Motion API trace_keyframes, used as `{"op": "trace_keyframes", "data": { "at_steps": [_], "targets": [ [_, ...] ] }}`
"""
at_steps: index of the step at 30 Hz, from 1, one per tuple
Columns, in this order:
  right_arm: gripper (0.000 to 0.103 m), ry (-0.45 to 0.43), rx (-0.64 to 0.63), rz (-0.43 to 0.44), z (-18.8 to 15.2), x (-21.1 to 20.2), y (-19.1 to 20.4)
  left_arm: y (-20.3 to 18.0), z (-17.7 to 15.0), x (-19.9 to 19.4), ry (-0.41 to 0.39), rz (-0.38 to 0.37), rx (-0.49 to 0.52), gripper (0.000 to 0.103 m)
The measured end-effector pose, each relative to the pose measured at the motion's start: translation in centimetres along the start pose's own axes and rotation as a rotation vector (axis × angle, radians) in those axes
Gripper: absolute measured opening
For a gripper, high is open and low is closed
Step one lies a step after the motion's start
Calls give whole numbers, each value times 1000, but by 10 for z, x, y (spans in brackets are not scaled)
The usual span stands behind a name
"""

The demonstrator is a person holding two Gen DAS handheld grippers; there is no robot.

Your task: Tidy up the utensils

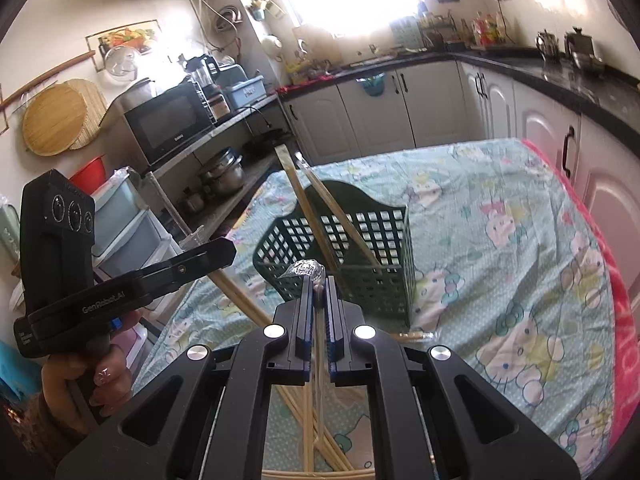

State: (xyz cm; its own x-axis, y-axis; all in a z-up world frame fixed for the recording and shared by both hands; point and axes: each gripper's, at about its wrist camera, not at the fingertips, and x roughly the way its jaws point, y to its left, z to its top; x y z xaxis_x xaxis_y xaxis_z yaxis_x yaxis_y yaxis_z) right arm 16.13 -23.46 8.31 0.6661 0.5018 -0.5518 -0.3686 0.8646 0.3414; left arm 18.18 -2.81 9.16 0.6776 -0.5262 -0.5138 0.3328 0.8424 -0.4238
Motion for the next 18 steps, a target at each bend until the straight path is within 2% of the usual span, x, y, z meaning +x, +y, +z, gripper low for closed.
{"op": "trace_keyframes", "data": {
  "at_steps": [18],
  "targets": [
    [6,-175,-123,-1,58,-29,39,-5,51,-50,-168,51,48,3]
  ]
}}
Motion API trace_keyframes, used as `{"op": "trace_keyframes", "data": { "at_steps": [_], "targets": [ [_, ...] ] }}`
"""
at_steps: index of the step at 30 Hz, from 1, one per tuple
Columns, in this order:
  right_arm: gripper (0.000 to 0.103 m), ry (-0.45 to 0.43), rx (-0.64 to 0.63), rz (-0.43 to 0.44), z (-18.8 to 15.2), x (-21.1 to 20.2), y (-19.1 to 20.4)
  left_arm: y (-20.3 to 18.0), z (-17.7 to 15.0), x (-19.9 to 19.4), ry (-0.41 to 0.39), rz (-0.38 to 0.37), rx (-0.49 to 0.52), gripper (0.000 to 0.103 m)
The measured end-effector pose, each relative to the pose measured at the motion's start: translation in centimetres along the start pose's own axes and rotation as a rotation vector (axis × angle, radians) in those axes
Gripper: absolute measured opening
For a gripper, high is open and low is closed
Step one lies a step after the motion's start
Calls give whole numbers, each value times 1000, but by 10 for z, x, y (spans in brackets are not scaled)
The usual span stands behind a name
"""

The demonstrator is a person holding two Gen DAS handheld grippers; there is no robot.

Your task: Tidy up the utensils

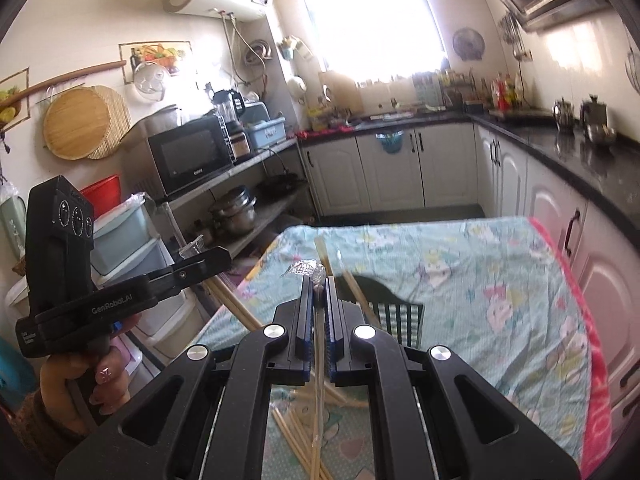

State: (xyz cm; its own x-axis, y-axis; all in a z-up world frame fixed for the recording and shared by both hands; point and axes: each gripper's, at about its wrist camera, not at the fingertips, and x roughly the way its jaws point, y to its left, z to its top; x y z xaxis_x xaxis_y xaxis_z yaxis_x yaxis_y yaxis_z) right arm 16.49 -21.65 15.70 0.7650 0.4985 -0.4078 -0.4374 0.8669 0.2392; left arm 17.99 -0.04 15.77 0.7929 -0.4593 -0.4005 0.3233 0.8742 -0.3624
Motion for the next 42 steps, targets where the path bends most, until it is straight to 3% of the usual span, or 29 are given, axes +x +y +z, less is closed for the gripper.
{"op": "trace_keyframes", "data": {
  "at_steps": [23,33,42],
  "targets": [
    [6,-209,-91,-36,70,-13,13,10,78,-53,-223,114,50,3],
    [6,-270,-130,-69,78,-3,17,18,86,-33,-216,136,45,3],
    [6,-249,-138,-76,66,22,12,26,68,-11,-210,173,56,3]
  ]
}}
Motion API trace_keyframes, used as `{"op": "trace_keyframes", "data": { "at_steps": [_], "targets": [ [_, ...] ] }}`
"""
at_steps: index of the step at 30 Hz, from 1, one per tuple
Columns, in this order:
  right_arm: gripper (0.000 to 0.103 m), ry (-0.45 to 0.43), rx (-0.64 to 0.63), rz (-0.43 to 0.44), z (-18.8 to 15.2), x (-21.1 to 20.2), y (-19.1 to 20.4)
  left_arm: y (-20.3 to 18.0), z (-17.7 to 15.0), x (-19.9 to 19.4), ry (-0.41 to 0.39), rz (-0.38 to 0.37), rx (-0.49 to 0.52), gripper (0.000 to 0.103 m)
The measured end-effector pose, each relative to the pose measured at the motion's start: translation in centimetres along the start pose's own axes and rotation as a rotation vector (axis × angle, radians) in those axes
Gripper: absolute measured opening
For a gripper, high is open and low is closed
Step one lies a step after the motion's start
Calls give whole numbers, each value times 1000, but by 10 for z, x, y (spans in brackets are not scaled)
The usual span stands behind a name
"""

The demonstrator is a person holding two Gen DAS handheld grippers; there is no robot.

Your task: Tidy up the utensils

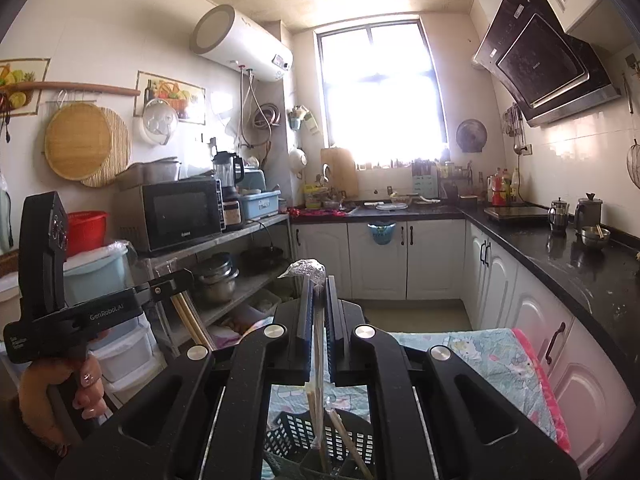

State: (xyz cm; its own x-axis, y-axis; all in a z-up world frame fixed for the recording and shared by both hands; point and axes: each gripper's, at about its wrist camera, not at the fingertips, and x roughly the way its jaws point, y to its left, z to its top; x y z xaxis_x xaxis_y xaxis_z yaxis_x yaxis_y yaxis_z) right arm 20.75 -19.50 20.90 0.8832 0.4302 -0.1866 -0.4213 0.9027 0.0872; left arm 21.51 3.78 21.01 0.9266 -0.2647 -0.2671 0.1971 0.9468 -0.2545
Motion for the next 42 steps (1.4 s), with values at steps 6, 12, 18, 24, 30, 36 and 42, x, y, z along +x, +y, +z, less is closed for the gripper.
{"op": "trace_keyframes", "data": {
  "at_steps": [6,12,18,24,30,36,42],
  "targets": [
    [6,46,-4,-12,-22,25,-1,5,-19,16,35,21,2,3],
    [6,112,-13,-47,-48,49,-2,14,-38,31,60,25,-11,3],
    [6,151,-15,-79,-70,63,-4,13,-54,43,86,18,-10,3],
    [7,181,1,-87,-79,68,-6,12,-64,53,112,17,-7,3],
    [32,181,10,-101,-85,65,-12,14,-70,56,126,27,-11,14],
    [48,195,20,-110,-89,59,-17,15,-72,44,117,50,-14,44],
    [63,204,20,-128,-91,46,-21,21,-69,23,90,69,-46,81]
  ]
}}
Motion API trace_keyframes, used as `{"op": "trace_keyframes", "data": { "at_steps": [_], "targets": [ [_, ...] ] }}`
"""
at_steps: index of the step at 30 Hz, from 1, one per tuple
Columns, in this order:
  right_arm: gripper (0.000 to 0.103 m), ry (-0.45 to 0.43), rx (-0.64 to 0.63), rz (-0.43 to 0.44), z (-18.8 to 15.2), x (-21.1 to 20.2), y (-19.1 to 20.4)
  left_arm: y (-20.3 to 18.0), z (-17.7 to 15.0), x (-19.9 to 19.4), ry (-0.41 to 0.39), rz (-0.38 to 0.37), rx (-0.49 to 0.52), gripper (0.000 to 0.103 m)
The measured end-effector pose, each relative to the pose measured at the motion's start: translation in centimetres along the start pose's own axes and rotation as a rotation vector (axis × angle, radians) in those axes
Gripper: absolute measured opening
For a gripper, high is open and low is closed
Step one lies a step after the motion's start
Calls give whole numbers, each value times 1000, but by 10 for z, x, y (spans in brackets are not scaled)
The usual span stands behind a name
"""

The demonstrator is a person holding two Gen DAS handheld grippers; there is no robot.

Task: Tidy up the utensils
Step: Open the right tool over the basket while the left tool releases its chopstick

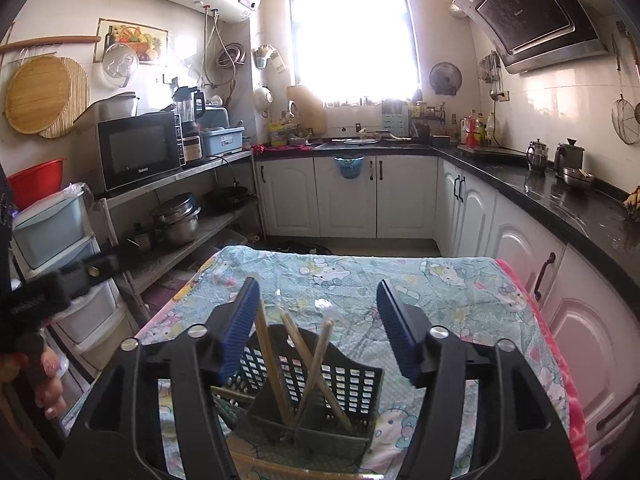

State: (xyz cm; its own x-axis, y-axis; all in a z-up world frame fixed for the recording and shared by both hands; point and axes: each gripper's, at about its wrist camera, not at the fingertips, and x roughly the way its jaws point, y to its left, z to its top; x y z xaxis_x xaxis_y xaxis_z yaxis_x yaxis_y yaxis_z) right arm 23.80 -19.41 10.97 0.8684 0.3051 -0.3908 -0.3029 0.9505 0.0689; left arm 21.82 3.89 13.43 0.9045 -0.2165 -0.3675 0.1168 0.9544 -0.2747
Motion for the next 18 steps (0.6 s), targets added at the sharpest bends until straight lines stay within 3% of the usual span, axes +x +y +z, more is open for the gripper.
{"op": "trace_keyframes", "data": {
  "at_steps": [3,18],
  "targets": [
    [69,-6,-6,-5,-2,-9,-1,2,0,-10,-14,14,-4,93],
    [77,-6,-7,2,-23,-51,-7,-6,-22,-42,-16,14,33,93]
  ]
}}
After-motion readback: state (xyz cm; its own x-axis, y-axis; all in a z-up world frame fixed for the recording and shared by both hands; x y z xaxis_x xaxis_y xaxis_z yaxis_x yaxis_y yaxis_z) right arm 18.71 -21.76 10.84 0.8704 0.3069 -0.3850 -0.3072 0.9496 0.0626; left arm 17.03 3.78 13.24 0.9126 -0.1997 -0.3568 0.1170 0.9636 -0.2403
